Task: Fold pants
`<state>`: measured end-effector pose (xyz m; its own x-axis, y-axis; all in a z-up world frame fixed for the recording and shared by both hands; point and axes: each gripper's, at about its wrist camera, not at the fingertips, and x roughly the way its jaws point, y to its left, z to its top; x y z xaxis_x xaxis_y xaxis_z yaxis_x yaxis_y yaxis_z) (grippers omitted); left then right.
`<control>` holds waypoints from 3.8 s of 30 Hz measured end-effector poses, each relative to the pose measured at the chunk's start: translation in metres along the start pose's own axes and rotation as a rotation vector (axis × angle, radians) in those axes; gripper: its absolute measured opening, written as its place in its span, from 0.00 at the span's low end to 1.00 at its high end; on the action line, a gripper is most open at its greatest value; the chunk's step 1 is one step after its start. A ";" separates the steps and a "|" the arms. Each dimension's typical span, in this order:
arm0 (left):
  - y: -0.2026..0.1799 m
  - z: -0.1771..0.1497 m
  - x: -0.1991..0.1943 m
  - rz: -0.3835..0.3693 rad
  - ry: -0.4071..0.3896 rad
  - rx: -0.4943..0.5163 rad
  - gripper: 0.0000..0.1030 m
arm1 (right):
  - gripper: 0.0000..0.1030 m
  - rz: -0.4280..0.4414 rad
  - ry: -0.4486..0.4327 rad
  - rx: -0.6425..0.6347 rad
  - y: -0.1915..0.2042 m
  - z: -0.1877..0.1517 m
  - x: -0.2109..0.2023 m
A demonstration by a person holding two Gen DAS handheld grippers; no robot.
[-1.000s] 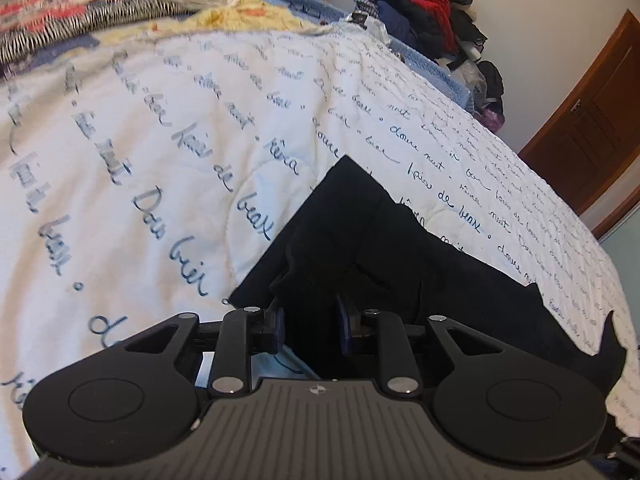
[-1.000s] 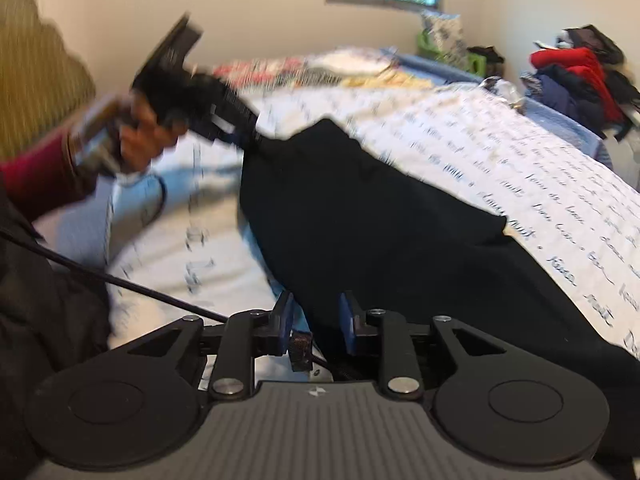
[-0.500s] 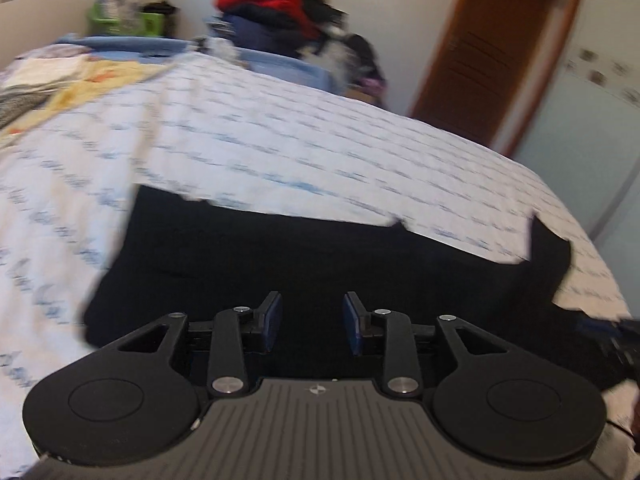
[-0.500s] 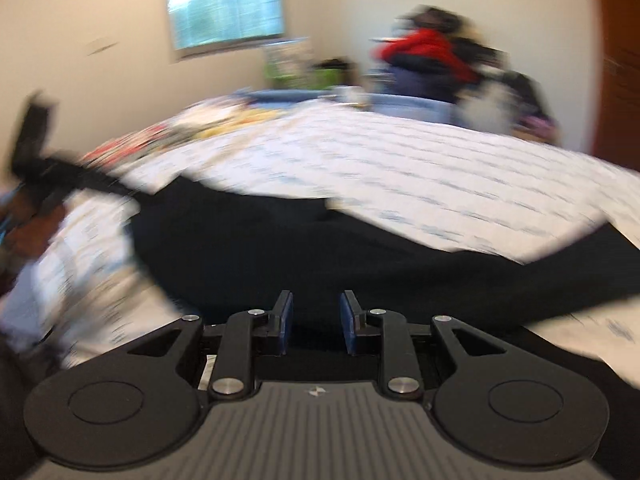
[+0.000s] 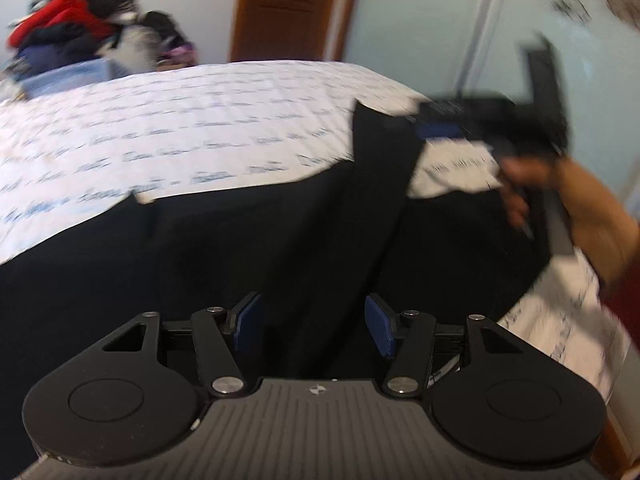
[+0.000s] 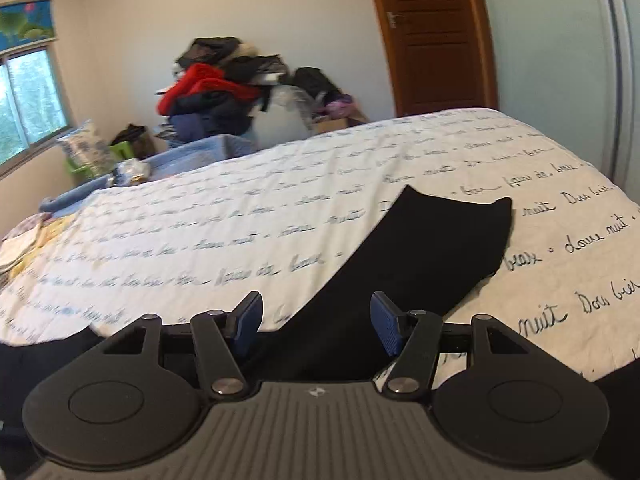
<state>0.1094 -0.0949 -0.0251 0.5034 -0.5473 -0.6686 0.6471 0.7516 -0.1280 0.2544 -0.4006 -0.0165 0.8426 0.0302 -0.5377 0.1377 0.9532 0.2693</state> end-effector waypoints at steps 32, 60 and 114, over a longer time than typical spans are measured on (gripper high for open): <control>-0.007 0.015 0.060 -0.030 0.059 0.089 0.27 | 0.07 -0.263 0.007 0.214 -0.075 0.082 0.137; -0.032 0.009 0.070 0.049 0.015 0.190 0.21 | 0.70 -0.067 -0.152 0.704 -0.201 -0.020 0.005; -0.058 -0.020 0.025 -0.077 -0.090 0.392 0.13 | 0.05 -0.451 -0.047 0.131 -0.163 -0.077 -0.131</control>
<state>0.0732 -0.1447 -0.0492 0.4817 -0.6397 -0.5989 0.8454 0.5192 0.1253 0.0818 -0.5369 -0.0517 0.7057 -0.3948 -0.5883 0.5575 0.8218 0.1173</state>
